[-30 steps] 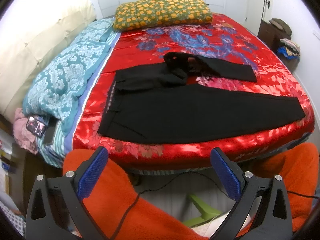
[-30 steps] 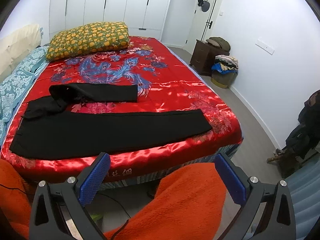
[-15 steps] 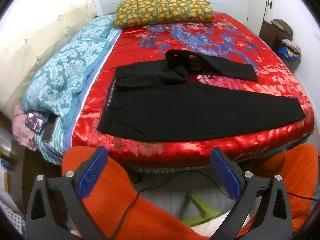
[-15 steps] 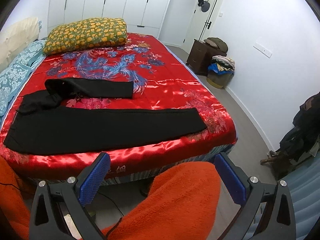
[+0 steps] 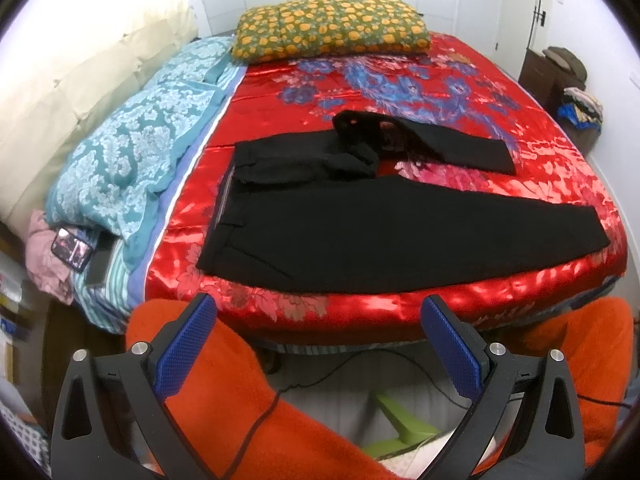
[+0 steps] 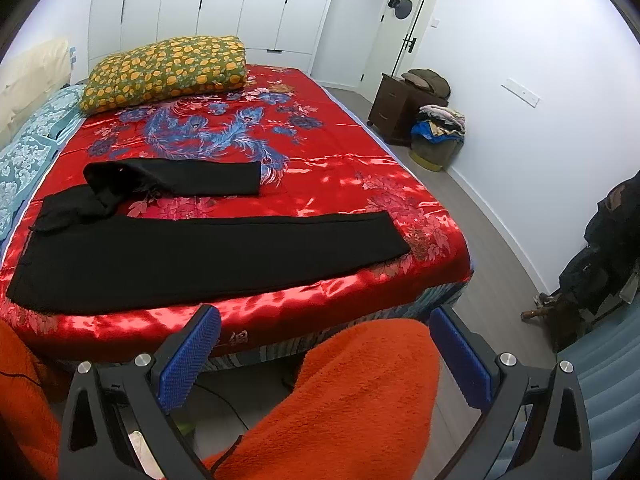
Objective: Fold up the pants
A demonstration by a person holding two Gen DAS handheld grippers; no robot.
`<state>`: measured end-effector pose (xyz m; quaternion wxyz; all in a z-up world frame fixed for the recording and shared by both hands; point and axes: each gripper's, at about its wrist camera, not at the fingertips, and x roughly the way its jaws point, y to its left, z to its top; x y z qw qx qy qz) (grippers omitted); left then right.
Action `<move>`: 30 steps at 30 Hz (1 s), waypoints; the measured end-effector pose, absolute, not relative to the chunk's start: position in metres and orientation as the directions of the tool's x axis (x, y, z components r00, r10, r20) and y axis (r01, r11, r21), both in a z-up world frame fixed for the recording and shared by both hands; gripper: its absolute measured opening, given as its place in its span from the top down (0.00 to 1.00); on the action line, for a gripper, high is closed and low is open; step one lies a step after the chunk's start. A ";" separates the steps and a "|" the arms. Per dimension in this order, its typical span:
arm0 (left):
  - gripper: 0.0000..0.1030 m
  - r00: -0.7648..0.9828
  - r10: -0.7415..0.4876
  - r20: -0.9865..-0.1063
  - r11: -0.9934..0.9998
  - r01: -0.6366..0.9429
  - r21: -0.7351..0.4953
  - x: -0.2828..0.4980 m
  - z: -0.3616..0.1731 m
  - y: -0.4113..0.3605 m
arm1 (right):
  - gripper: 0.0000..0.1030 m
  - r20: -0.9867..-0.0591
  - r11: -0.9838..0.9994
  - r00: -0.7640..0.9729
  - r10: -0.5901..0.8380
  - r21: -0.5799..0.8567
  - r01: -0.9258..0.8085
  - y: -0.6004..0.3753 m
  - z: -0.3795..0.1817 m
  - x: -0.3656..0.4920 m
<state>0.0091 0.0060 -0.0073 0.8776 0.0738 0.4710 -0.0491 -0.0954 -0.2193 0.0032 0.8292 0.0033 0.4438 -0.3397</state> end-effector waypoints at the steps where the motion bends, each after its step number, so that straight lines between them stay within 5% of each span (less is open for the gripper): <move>1: 0.01 0.551 -0.015 -0.834 0.984 0.157 0.086 0.009 -0.007 0.005 | 0.00 -0.738 0.768 0.374 -0.562 -0.298 0.567 -0.219 0.003 -0.095; 18: 0.01 0.674 -0.044 -0.738 0.993 0.108 0.039 0.021 0.029 0.018 | 0.00 -0.711 0.799 0.445 -0.545 -0.281 0.531 -0.217 0.012 -0.085; 23: 0.01 0.749 -0.153 -0.645 0.985 0.164 -0.042 0.019 0.051 0.019 | 0.00 -0.596 0.840 0.617 -0.515 -0.204 0.503 -0.205 0.042 -0.082; 26: 0.01 0.669 -0.273 -0.691 0.958 0.257 -0.130 0.026 0.032 0.010 | 0.00 -0.505 0.885 0.739 -0.447 -0.131 0.446 -0.199 0.053 -0.082; 30: 0.01 0.557 -0.267 -0.787 0.957 0.250 -0.148 0.044 -0.001 -0.001 | 0.00 -0.772 0.940 0.617 -0.157 0.075 0.333 -0.221 0.003 -0.026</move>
